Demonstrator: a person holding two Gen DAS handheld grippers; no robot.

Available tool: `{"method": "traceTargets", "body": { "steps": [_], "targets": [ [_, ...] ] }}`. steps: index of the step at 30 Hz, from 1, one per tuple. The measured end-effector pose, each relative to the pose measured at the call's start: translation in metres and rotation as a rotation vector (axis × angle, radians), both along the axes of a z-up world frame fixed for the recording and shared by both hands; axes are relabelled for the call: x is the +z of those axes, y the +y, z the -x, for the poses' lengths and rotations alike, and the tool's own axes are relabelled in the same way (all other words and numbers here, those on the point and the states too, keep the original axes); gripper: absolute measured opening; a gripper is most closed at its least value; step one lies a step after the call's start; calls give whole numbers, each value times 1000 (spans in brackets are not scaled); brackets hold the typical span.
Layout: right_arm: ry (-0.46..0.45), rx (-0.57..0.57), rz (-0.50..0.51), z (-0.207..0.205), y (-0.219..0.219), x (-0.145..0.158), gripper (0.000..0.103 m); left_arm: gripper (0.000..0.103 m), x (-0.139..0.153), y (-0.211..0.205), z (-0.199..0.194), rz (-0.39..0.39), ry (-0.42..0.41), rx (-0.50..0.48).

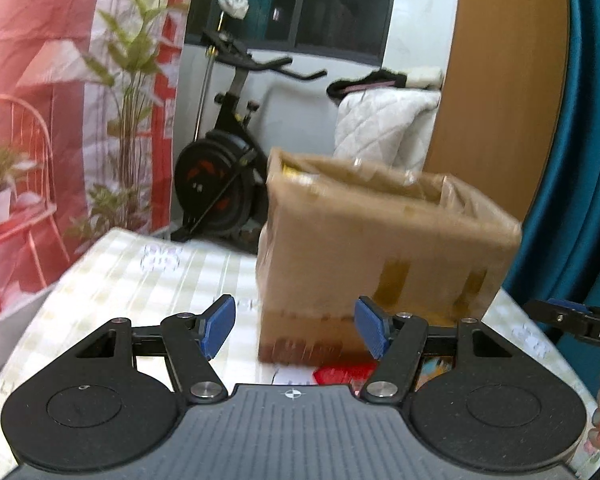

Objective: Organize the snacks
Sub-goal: 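Grasp the red packet with the left tool while the right tool grasps the clear-wrapped candy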

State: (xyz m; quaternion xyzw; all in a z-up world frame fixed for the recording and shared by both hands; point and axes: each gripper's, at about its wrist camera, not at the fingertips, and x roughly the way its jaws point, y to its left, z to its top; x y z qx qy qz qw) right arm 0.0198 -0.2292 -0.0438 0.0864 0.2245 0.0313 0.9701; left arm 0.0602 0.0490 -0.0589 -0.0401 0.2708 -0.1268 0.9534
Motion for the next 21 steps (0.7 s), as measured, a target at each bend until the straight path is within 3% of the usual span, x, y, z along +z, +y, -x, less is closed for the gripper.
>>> {"method": "traceTargets", "body": {
  "steps": [4,14,16,18,21],
  "targets": [
    [54,-13,7,4,-6,-24,64,61,-22,2,-4,11,54,-18],
    [188,-18,35,-4,-7,-80,64,55,-70,-5,-20,13,147,-74],
    [208,1,40,-8,-3,-88,67,55,-78,-7,-21,9,159,-85],
    [229,30,38,-14,4,-96,81,55,-83,-7,-23,4,163,-93],
    [239,56,41,-20,14,-103,82,55,-88,-7,-24,0,173,-98]
  ]
}}
